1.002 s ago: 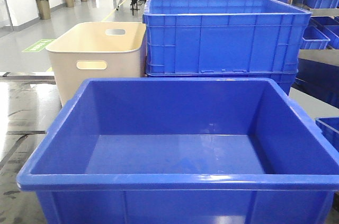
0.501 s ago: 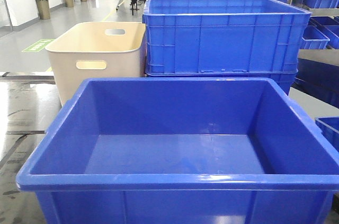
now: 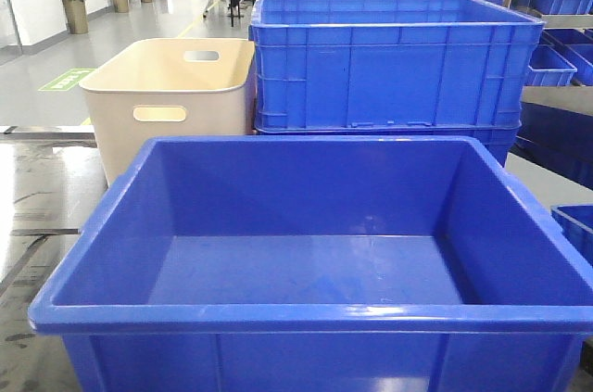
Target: Pick red and yellow blocks into blue bin
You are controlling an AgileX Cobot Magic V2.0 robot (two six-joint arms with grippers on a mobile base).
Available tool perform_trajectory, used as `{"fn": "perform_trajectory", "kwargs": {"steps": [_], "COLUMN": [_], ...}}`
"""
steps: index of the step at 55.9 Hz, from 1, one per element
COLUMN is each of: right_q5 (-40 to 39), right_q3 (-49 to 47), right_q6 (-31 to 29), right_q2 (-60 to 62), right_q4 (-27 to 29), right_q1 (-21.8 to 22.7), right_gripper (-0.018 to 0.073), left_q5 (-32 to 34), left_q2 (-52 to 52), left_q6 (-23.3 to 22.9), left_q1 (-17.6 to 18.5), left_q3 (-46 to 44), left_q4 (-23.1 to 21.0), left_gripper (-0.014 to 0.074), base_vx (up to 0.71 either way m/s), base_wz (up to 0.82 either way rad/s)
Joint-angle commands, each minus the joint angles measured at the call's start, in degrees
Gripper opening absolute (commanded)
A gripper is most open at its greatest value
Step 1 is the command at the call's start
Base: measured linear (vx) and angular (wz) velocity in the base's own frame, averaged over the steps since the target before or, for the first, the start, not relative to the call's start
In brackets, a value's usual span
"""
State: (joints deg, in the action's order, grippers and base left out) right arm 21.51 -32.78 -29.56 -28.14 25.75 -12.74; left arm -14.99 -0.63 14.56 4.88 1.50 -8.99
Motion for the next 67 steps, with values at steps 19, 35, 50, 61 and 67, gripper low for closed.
{"fn": "perform_trajectory", "kwargs": {"steps": [19, 35, 50, 61, 67], "right_q5": [-14.26, -37.5, -28.42, -24.46, -22.63], "right_q3": [3.89, 21.15, 28.84, 35.11, 34.95], "right_q6": [0.75, 16.24, 20.55, 28.77, 30.41], "right_q2": [-1.33, 8.61, 22.04, 29.51, 28.92], "right_q4": [0.1, -16.2, -24.98, -25.75, -27.36], "right_q1": [0.12, 0.19, 5.93, 13.34, 13.47], "right_gripper": [-0.0007, -0.0007, -0.0007, -0.0007, -0.0007], "left_q5": [4.5, 4.5, 4.5, 4.5, 4.11], "left_q2": [0.23, 0.23, 0.23, 0.23, 0.12], "left_q6": [-0.07, -0.07, -0.07, -0.07, -0.07], "left_q1": [0.05, 0.05, 0.05, 0.05, 0.05], "left_q3": [-0.94, -0.94, -0.94, -0.94, -0.94], "left_q4": [-0.52, -0.52, -0.52, -0.57, -0.63], "left_gripper": [0.0002, 0.0002, 0.0002, 0.0002, 0.0002], "base_vx": [0.0, 0.0, 0.0, 0.0, 0.0], "base_wz": [0.0, 0.0, 0.0, 0.0, 0.0]}}
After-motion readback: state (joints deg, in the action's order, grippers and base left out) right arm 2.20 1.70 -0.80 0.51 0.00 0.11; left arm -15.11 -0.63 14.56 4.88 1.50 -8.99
